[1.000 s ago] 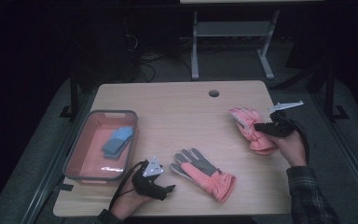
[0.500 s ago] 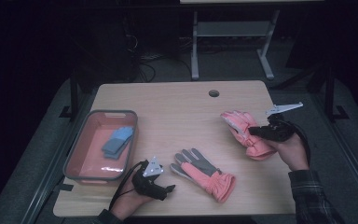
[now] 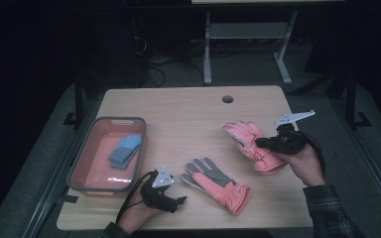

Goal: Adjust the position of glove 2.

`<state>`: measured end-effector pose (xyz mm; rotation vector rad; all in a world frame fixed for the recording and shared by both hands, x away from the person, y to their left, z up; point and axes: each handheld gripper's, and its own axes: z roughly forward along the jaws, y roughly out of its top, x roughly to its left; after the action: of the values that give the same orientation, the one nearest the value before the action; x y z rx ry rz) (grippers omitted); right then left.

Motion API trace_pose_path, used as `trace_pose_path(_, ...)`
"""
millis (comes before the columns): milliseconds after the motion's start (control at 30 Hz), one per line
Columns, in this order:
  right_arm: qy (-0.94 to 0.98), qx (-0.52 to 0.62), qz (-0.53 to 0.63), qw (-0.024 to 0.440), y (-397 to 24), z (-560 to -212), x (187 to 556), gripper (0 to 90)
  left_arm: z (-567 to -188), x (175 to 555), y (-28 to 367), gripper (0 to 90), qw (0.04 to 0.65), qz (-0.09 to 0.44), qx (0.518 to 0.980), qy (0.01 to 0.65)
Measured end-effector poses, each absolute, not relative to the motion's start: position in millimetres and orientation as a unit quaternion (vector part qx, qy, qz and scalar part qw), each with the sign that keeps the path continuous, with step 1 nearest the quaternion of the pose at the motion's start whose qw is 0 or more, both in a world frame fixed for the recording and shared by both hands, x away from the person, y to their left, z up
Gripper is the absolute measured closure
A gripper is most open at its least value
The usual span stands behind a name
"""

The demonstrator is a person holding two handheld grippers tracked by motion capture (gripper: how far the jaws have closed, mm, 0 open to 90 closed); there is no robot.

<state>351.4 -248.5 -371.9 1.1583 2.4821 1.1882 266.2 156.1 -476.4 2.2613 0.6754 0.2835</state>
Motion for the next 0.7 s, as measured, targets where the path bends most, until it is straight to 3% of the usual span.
trace_pose_path(700, 0.851, 0.334, 0.403, 0.036, -201.5, -360.9, 317.8, 89.3, -476.6, 266.1, 155.9, 12.6, 0.375, 0.110, 0.881, 0.265)
